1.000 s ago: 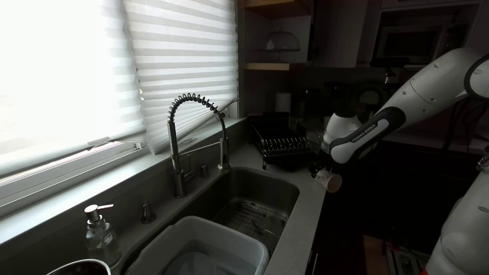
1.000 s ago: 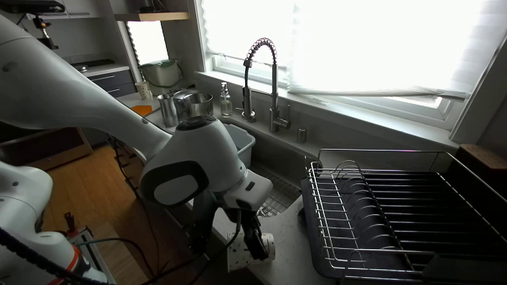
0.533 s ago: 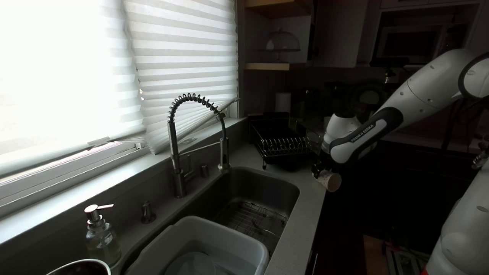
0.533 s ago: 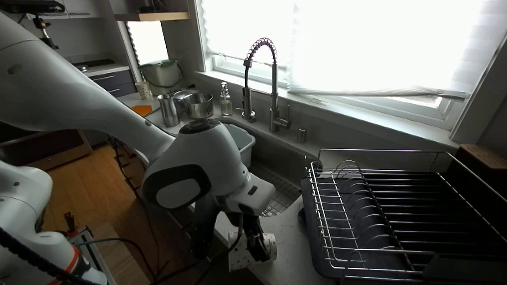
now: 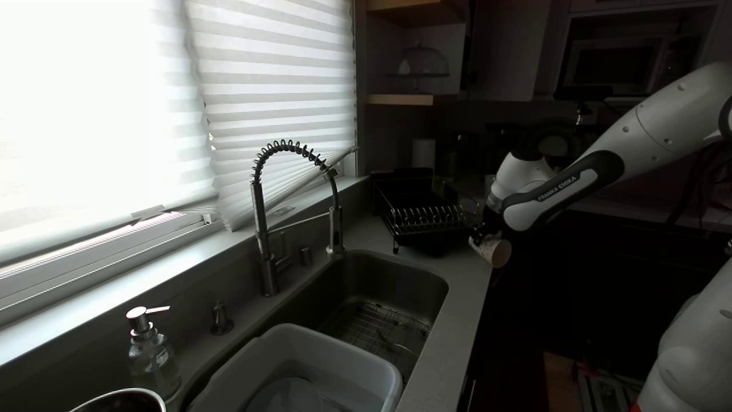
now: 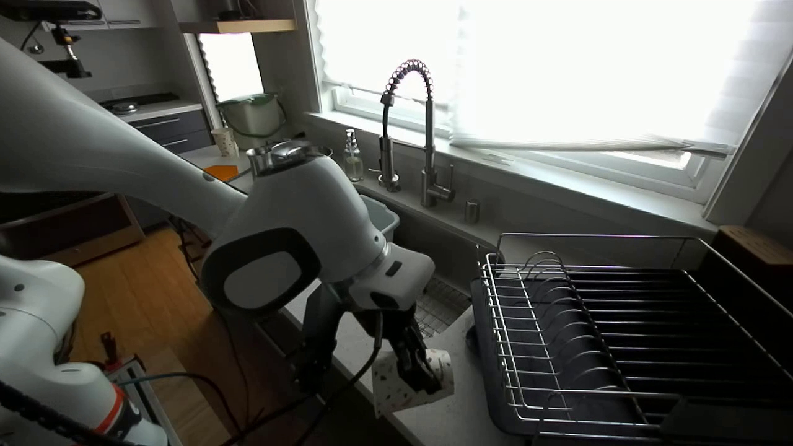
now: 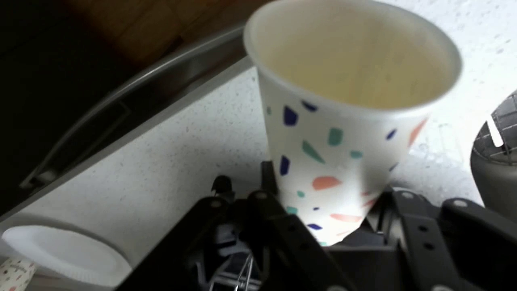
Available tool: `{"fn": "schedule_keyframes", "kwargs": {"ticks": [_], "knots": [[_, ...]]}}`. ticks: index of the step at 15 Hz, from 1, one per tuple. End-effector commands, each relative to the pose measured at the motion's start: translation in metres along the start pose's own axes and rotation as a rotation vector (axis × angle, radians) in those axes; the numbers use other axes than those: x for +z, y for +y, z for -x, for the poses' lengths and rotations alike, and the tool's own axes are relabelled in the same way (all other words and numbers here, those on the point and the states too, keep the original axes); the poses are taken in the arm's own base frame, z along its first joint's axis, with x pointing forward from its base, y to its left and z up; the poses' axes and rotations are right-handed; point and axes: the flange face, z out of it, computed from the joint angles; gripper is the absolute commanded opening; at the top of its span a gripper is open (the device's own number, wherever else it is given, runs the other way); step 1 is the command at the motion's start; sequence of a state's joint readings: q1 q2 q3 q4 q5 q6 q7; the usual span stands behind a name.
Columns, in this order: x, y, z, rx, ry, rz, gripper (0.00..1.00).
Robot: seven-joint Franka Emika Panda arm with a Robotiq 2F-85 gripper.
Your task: Place the cup on the side of the plate rack
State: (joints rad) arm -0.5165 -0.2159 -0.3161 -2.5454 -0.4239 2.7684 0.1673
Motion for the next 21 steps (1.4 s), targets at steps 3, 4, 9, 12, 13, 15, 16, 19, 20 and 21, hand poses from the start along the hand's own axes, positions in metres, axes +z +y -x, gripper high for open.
{"fn": "schedule_keyframes", "kwargs": {"ticks": [3, 4, 9, 12, 13, 15, 16, 19, 20, 21], "knots": [[-0.097, 0.026, -0.013, -0.004, 0.219, 0.158, 0.26], [-0.114, 0.030, -0.015, 0.001, 0.269, 0.187, 0.26], [-0.148, 0.030, -0.015, 0.049, 0.408, 0.224, 0.26], [-0.154, 0.033, -0.022, 0.035, 0.401, 0.233, 0.51], [-0.152, 0.032, -0.021, 0.038, 0.399, 0.230, 0.51], [-0.151, 0.031, -0.020, 0.039, 0.396, 0.228, 0.51], [-0.151, 0.031, -0.020, 0.040, 0.396, 0.228, 0.51], [-0.151, 0.031, -0.020, 0.040, 0.396, 0.228, 0.26], [-0.150, 0.032, -0.021, 0.032, 0.422, 0.242, 0.26], [-0.149, 0.034, -0.023, 0.028, 0.437, 0.249, 0.26]]}}
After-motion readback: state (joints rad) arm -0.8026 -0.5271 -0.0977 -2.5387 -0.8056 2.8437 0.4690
